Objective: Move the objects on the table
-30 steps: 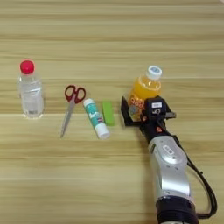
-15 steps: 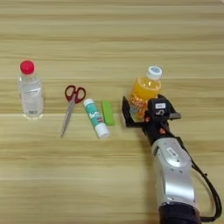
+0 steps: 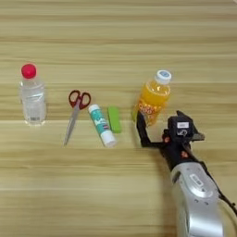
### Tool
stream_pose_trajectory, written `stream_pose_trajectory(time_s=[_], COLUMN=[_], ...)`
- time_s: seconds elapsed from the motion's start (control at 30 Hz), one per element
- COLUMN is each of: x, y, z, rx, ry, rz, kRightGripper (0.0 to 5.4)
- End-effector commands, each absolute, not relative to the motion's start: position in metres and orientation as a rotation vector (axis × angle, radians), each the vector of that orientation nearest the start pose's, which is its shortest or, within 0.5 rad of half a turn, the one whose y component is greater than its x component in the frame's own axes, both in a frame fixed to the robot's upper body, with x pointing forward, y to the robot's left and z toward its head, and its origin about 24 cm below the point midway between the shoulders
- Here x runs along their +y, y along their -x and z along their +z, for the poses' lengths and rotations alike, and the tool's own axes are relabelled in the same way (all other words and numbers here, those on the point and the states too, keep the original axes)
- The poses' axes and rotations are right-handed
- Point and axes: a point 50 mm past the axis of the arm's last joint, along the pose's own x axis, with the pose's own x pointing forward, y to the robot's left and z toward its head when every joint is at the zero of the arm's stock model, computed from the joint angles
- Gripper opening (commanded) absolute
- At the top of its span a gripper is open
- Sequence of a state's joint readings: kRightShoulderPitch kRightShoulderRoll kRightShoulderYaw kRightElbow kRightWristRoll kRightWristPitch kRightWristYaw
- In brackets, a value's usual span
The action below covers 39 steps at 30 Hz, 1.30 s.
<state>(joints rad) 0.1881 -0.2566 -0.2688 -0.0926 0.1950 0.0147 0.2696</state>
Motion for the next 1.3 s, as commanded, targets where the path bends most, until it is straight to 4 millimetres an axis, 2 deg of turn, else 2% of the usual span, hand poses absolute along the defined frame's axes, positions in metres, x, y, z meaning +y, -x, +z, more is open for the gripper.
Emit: stream_pose_trajectory(time_s=[0.03, 0.2, 0.6, 1.3], x=[-0.255, -0.252, -0.233, -0.191], y=[-0.203, -0.193, -0.168, -0.157], z=[0.065, 0.056, 0.052, 0.03], rx=[-0.017, 0.006, 0.014, 0.103], ry=[0.116, 0.123, 0.141, 0.092], rz=[-0.018, -0.019, 0.011, 0.211], kRightGripper=[5.37, 5.37, 5.37, 5.37])
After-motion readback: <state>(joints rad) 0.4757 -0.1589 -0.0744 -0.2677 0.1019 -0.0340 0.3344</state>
